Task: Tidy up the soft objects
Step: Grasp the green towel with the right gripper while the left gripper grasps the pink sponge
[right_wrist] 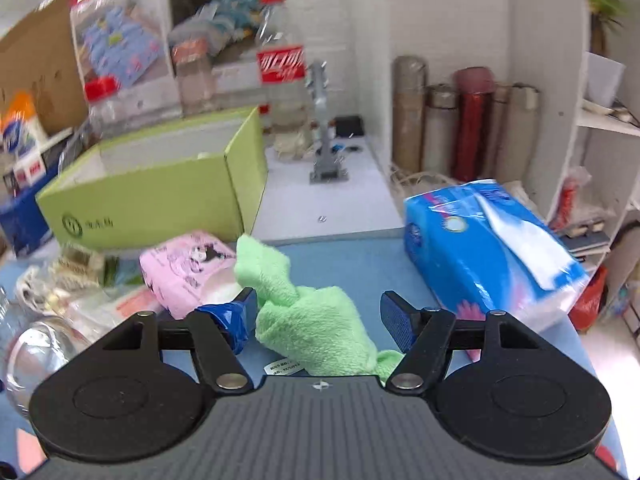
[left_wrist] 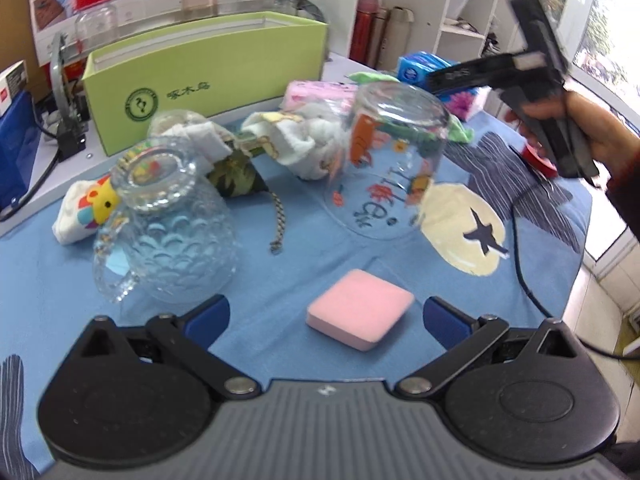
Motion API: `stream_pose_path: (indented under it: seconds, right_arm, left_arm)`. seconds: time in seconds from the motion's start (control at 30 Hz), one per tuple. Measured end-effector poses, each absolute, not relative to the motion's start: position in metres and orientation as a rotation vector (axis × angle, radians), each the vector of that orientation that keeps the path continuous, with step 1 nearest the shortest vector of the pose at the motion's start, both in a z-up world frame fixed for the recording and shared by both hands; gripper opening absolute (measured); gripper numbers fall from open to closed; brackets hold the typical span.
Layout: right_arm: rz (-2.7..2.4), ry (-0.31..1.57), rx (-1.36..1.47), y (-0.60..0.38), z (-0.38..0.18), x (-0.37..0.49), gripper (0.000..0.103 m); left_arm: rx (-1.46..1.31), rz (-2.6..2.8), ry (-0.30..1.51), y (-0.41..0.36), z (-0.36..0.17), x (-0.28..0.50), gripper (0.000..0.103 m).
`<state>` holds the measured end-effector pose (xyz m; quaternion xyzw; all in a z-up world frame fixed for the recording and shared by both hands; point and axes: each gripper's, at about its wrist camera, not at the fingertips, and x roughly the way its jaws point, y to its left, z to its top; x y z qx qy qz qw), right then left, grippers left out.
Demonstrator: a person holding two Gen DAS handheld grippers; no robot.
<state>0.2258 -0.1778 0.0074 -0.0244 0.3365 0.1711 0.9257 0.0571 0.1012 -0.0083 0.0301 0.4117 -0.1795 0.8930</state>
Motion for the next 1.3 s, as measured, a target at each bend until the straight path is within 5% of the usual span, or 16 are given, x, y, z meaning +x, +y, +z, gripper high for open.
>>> stream_pose_path:
  seconds: [0.33, 0.63, 0.73, 0.83, 0.87, 0.97, 1.0, 1.3]
  right_arm:
    - [0.424, 0.812, -0.221, -0.163, -0.021, 0.255, 0.055]
    - [0.425, 0.745, -0.160, -0.169, -0.033, 0.257, 0.066]
    - [0.413, 0.739, -0.156, -0.169, -0.034, 0.259, 0.068]
    - [0.407, 0.750, -0.152, -0.169, -0.033, 0.262, 0.069]
    - [0.407, 0.751, -0.150, -0.169, -0.032, 0.262, 0.064]
    - [0.410, 0.734, -0.140, -0.174, -0.030, 0.255, 0.032]
    - [0.410, 0.739, -0.129, -0.177, -0.028, 0.252, 0.029]
    - [0.432, 0.655, -0.024, -0.200, 0.013, 0.199, 0.027]
  left_arm:
    - [0.070, -0.410, 0.894, 0.086, -0.027, 0.081, 0.103]
    - [0.080, -0.469, 0.877, 0.082, -0.027, 0.080, 0.100]
    - [0.088, -0.455, 0.872, 0.083, -0.027, 0.078, 0.091]
    - [0.095, -0.425, 0.866, 0.085, -0.024, 0.074, 0.062]
    - [0.077, -0.427, 0.867, 0.087, -0.023, 0.073, 0.055]
    - [0.020, -0.427, 0.855, 0.096, -0.015, 0.066, 0.054]
    - [0.019, -0.419, 0.841, 0.098, -0.011, 0.062, 0.054]
    - [-0.074, -0.433, 0.722, 0.131, 0.056, 0.074, 0.054]
